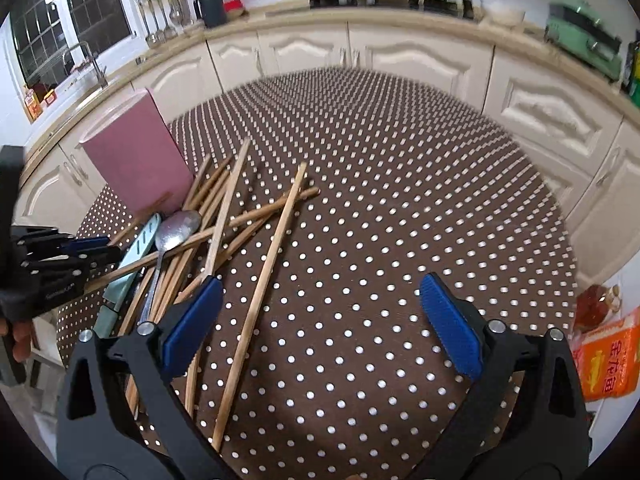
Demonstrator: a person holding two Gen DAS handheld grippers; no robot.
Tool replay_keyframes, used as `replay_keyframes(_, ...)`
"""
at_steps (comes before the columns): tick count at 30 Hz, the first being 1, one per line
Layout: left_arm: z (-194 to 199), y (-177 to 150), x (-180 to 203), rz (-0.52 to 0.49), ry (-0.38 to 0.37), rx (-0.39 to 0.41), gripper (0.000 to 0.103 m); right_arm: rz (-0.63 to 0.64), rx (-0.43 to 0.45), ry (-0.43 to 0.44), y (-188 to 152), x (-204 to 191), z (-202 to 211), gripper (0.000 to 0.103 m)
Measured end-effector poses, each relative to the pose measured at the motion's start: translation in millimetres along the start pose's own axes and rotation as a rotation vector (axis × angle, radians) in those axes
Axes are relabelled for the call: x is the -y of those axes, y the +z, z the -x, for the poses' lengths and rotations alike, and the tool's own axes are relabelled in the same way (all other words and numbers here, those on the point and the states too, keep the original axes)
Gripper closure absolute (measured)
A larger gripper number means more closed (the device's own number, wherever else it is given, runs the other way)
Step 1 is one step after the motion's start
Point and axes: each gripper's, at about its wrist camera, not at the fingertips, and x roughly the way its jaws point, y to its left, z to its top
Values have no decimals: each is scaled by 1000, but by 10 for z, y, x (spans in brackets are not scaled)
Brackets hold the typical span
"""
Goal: Organize utensils
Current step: 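Lower both grippers toward the pile of wooden chopsticks, then grasp a wooden chopstick with the left gripper while the right gripper grasps another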
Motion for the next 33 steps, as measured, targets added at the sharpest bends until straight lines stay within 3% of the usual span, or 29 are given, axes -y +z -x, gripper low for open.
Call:
replay_keyframes(5,252,-92,77,-25,-9,53,93,-8,-95,28,173,-21,-172,36)
replay_keyframes(8,401,-146,98,-29,-27,79,95,19,-148,3,307,-64,-254,50)
replay_keyframes(10,482,-176,118,-32,-37,95,96,43,-177,-6,374,-102,-301,64)
replay_keyframes(15,717,-232,189,-31,-45,143,97,55,-220,-3,546,-44,-407,89)
replay_keyframes(19,896,-230,154,-31,-57,180,97,10,-210,64,595,161,-376,97)
replay_keyframes(23,1154,-197,96,2,-112,241,97,-13,-154,120,601,299,-174,97)
replay_keyframes(30,1519,-112,34,85,-168,382,97,8,21,220,770,250,357,97)
replay_keyframes(33,1638,-72,10,125,-151,466,97,29,112,272,875,156,603,97)
